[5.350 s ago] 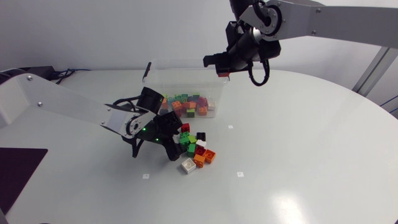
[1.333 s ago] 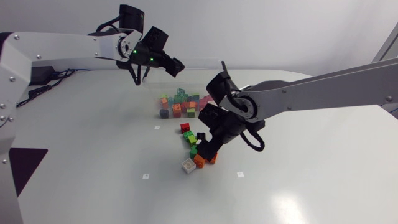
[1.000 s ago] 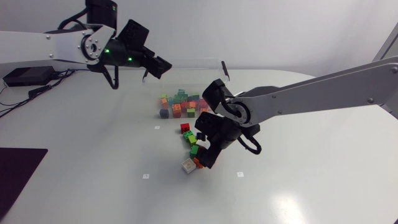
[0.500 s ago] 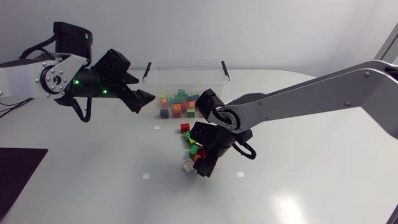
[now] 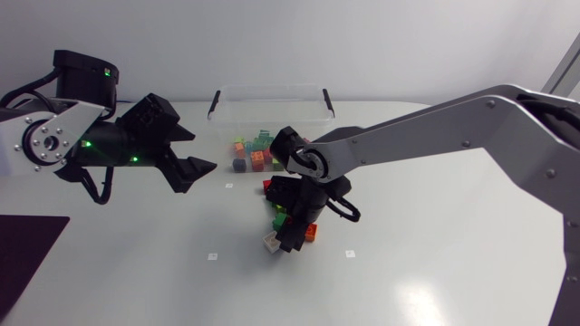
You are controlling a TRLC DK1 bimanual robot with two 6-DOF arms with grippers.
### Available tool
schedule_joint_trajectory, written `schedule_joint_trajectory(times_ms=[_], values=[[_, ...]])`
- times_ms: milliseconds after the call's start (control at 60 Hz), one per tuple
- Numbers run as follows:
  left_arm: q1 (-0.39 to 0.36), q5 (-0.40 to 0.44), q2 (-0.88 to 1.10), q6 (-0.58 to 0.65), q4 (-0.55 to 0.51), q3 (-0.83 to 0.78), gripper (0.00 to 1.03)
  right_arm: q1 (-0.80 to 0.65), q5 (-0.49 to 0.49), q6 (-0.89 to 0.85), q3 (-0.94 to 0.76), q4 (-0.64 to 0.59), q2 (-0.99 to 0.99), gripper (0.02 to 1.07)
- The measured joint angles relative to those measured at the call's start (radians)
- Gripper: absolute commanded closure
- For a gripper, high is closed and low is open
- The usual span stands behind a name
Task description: Place the duplo bricks in the container
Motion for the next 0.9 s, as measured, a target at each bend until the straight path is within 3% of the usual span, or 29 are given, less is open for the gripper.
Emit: schedule_joint_trajectory(times_ms=[150, 467, 900], values=[[-0.002, 0.000, -0.032, 0.024, -0.013, -0.034, 0.05, -0.002, 0.007, -0.011, 0.016, -0.011, 0.013, 0.54], [-0.100, 0.000, -0.042, 0.107, -0.116, -0.117, 0.05, -0.012, 0.001, -0.013, 0.006, -0.012, -0.011, 0.54], [-0.253, -0.001, 0.111, 0.103, -0.072, -0.160, 0.05, -0.039, -0.004, -0.013, -0.010, -0.049, -0.163, 0.54]])
